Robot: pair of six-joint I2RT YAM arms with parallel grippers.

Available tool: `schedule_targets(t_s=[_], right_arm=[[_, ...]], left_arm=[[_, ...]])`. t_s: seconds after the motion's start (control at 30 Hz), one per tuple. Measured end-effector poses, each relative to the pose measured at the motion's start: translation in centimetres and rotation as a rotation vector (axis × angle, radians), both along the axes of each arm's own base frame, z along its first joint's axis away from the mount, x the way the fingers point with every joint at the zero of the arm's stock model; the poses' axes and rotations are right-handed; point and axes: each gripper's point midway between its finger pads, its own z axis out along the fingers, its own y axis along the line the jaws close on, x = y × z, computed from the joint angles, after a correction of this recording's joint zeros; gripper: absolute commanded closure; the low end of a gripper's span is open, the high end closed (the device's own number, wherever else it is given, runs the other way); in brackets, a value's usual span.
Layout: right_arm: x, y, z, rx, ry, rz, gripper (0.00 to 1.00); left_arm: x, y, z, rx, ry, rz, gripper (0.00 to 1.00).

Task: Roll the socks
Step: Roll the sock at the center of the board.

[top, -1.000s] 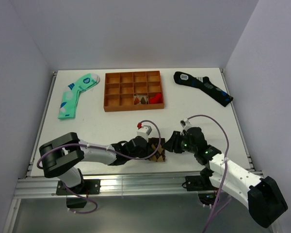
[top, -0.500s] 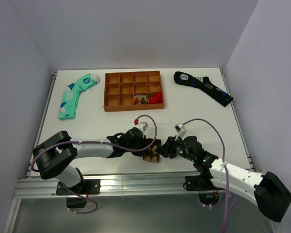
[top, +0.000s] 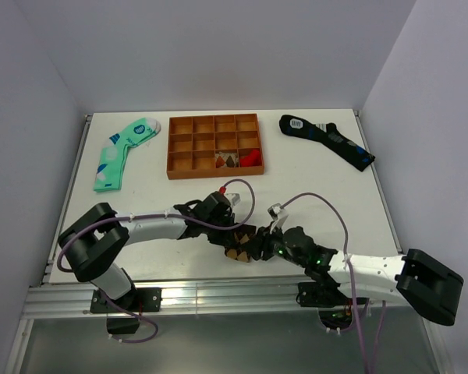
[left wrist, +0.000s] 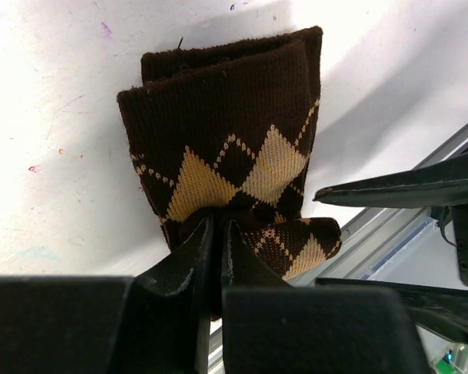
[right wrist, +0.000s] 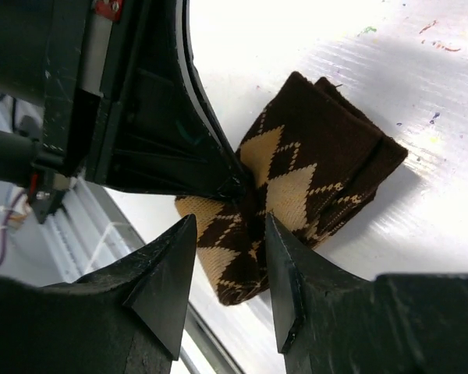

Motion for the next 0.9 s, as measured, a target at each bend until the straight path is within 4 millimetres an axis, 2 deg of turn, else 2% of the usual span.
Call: schedule_targets(t_s=[0.23, 0.43, 0.7, 0.9], right_arm=[[-0.6, 0.3, -1.0, -0.046, -0.047, 0.015, 0.5], [-1.0, 0.9, -1.0, -0.06, -0.088, 0.023, 0.48], [-1.7, 0.9, -2.8, -0.142, -0.112, 0.013, 0.46], [-2.0, 1.9, -3.3, -0.169, -0.136, 0.006, 0.54]], left_arm=[[-0.1, -0.2, -0.2, 0.017, 0.046, -0.036, 1.0], [-0.1, -0.2, -0.3, 0.028, 0.079, -0.058, 1.0], [-0.1, -0.2, -0.3, 0.008, 0.127, -0.067, 1.0], [-0.1, 0.1, -0.3, -0.013, 0.163, -0.067, 1.0]])
